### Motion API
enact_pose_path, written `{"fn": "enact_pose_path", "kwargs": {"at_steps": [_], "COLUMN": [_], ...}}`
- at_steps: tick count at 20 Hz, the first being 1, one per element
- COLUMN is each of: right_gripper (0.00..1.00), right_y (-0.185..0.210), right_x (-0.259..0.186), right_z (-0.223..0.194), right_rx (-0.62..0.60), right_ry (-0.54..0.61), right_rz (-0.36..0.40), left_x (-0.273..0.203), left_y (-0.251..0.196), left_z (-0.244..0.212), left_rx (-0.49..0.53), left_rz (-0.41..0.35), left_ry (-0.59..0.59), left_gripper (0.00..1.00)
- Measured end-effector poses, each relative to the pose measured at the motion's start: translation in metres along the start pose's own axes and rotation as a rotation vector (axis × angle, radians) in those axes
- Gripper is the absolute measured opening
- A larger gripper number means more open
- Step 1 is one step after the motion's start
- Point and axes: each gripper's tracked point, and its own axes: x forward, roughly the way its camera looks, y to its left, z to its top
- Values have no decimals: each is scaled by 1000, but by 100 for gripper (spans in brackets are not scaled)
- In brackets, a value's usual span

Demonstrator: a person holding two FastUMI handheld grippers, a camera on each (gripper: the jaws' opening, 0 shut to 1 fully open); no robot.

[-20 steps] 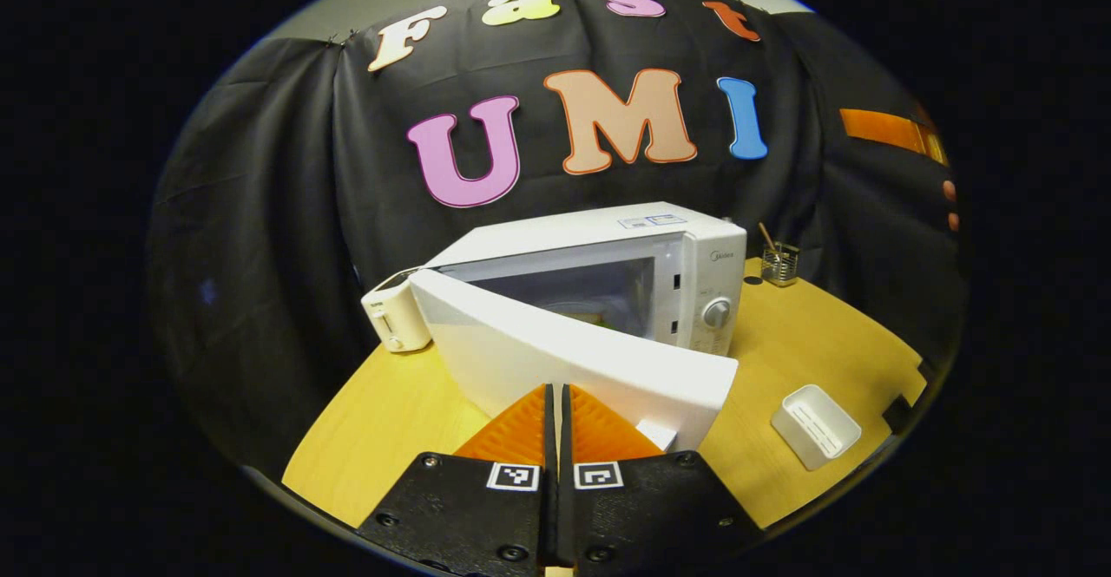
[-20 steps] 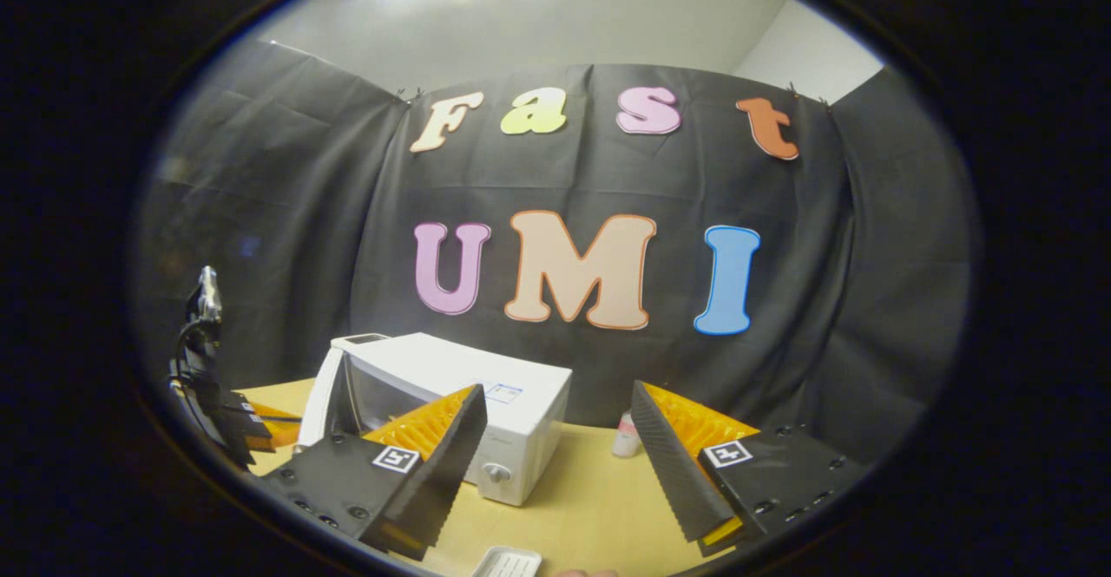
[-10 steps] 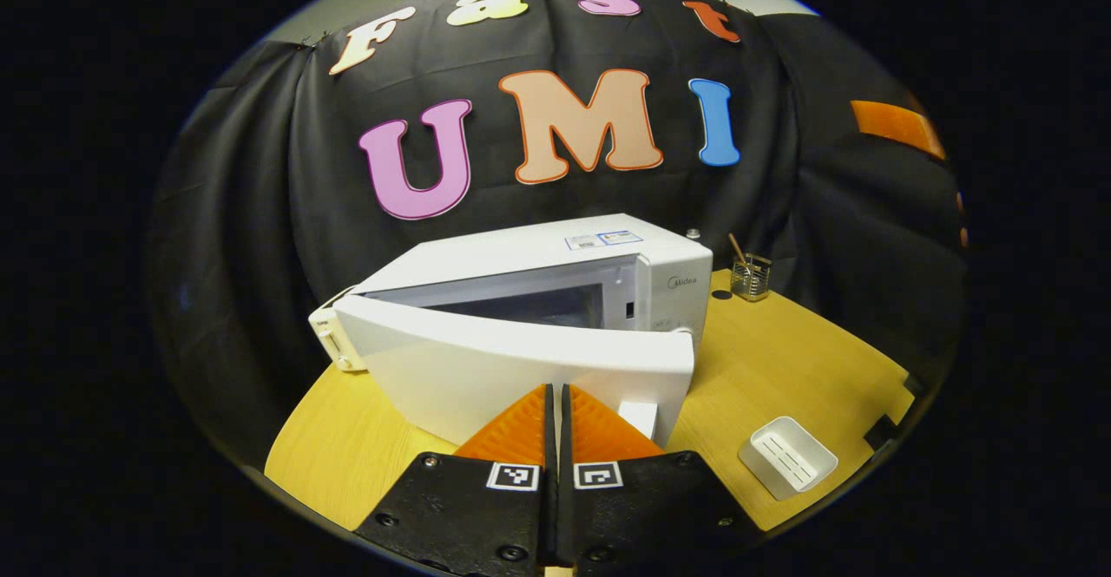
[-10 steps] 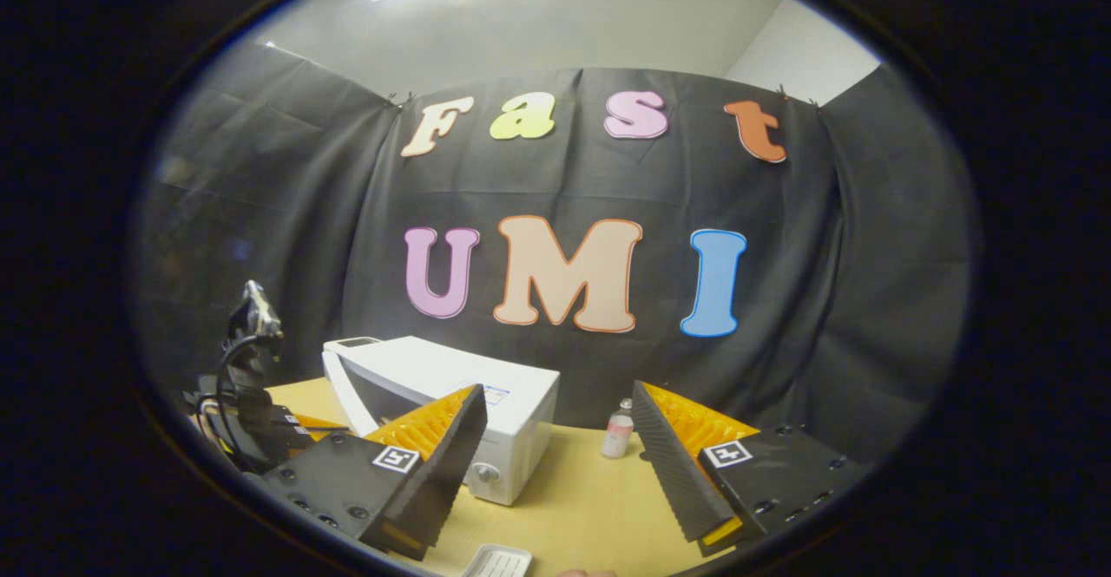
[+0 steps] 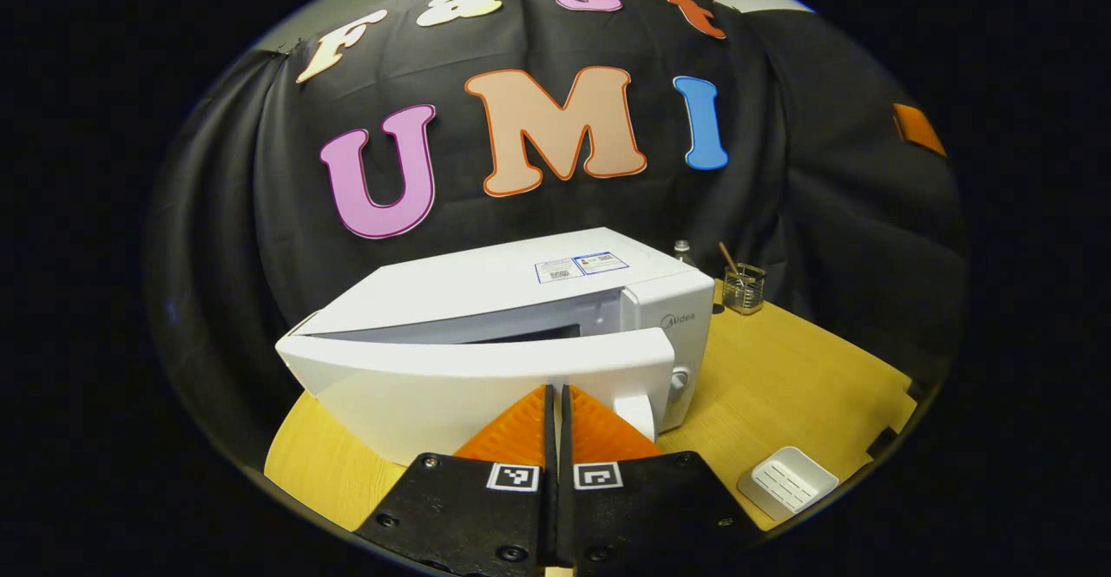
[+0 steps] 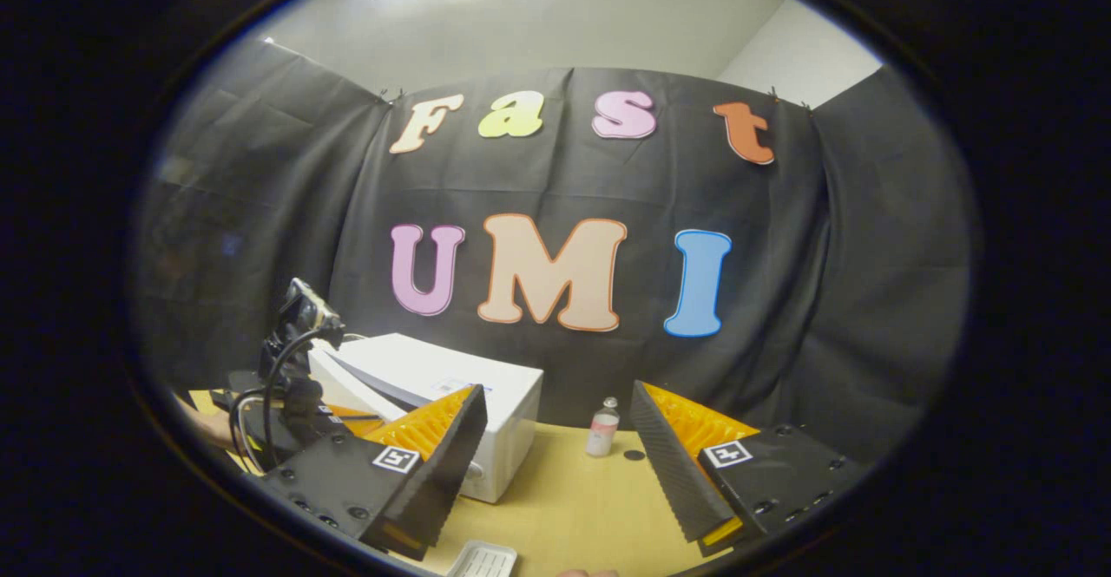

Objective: Open the microwave oven with the left hand, put the food in, and close the microwave oven.

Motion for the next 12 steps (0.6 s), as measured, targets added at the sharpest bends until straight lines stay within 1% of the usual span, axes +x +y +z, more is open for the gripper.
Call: {"fn": "enact_pose_path", "kwargs": {"at_steps": [4,6,12], "right_gripper": [96,96,96], "right_y": [-11,-15,-19], "right_x": [3,5,12], "right_z": [-4,-4,-7], "right_rx": [-12,-7,-6], "right_ry": [13,18,24], "right_rz": [-25,-36,-50], "left_x": [21,31,33], "left_y": [3,1,0], "left_z": [8,12,16], "left_rx": [12,6,-37], "left_rz": [20,18,12], "left_ry": [-9,-12,-39], "left_gripper": [0,0,0]}}
